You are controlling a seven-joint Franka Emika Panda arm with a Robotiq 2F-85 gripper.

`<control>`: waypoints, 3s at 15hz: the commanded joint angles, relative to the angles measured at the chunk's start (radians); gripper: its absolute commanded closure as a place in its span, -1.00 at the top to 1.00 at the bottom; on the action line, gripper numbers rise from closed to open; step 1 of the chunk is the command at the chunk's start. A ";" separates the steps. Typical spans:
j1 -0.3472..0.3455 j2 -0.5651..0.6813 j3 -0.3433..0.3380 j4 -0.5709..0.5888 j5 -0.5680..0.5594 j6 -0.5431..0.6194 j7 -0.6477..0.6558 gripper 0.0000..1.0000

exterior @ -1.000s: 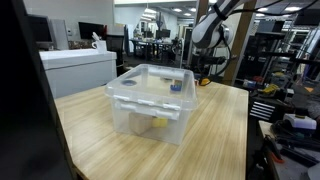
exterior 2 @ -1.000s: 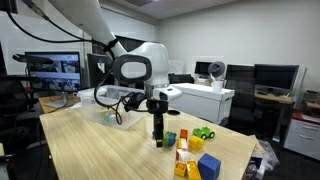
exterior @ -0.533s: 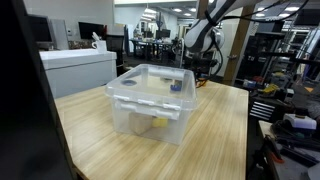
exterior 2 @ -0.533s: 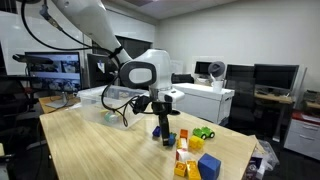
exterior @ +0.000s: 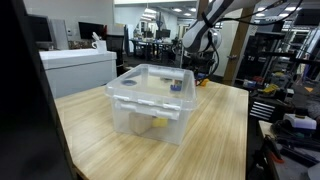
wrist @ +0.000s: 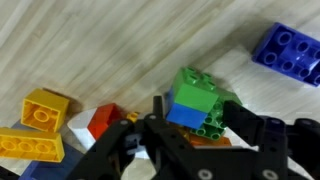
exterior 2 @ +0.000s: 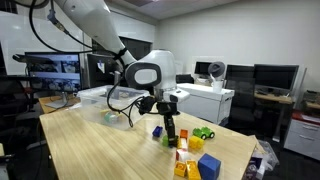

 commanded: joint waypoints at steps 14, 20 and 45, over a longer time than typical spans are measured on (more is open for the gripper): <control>0.026 -0.378 0.086 -0.057 0.075 -0.004 -0.090 -0.71; 0.171 -0.584 0.211 -0.257 0.217 -0.094 -0.219 -0.71; 0.048 -0.080 0.003 -0.168 0.026 0.092 -0.087 1.00</control>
